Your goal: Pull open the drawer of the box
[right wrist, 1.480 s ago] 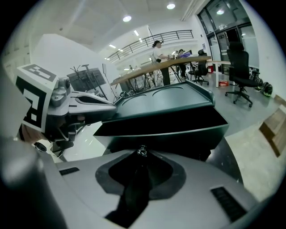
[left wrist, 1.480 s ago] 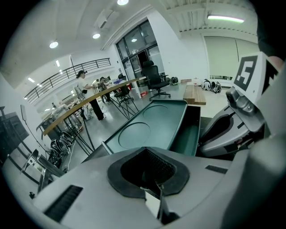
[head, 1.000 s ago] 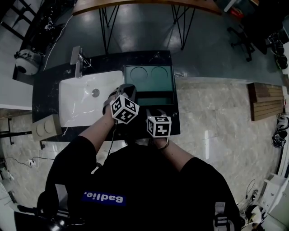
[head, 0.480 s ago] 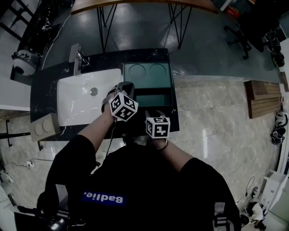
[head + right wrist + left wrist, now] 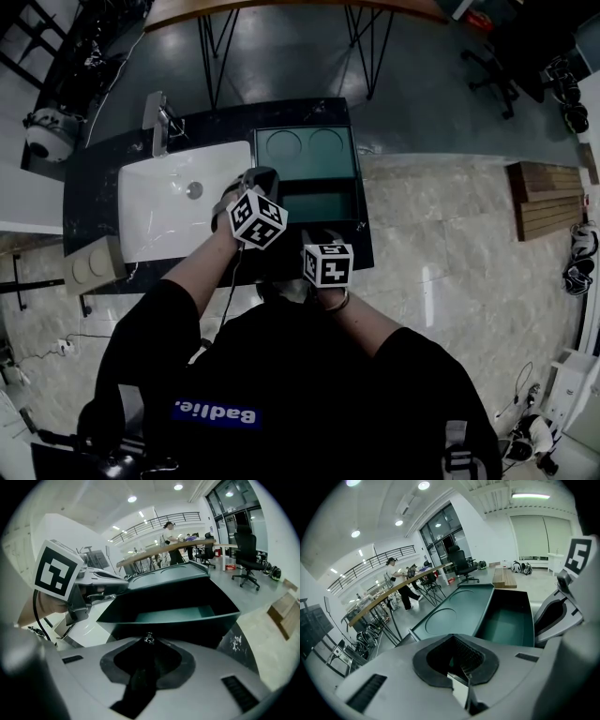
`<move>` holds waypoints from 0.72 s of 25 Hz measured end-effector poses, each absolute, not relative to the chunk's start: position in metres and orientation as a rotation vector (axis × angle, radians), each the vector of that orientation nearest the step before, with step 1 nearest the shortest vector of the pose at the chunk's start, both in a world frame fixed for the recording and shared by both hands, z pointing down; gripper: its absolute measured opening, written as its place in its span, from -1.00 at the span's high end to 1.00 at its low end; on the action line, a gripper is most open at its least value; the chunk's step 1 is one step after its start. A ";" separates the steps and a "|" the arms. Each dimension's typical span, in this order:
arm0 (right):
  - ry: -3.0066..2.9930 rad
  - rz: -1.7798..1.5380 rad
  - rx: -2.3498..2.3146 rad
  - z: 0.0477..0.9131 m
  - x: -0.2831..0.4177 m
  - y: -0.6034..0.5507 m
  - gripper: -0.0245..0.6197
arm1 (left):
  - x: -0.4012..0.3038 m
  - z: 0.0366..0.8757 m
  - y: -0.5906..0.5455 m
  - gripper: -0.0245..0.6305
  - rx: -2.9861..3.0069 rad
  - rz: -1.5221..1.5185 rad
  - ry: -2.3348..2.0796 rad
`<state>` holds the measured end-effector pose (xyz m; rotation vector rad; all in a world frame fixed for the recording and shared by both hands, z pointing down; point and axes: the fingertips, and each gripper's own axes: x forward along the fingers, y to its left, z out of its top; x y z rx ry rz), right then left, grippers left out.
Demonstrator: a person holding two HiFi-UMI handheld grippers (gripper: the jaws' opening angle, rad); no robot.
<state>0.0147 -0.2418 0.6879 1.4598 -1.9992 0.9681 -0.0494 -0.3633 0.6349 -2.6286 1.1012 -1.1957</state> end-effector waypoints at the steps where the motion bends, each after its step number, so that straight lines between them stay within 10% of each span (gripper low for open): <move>1: -1.999 0.960 1.459 0.688 0.014 -0.242 0.72 | -0.049 0.635 -0.364 0.92 -2.629 -1.191 1.103; 18: -1.988 0.876 1.537 0.655 0.029 -0.217 0.72 | -0.062 0.605 -0.343 0.92 -2.711 -1.032 1.150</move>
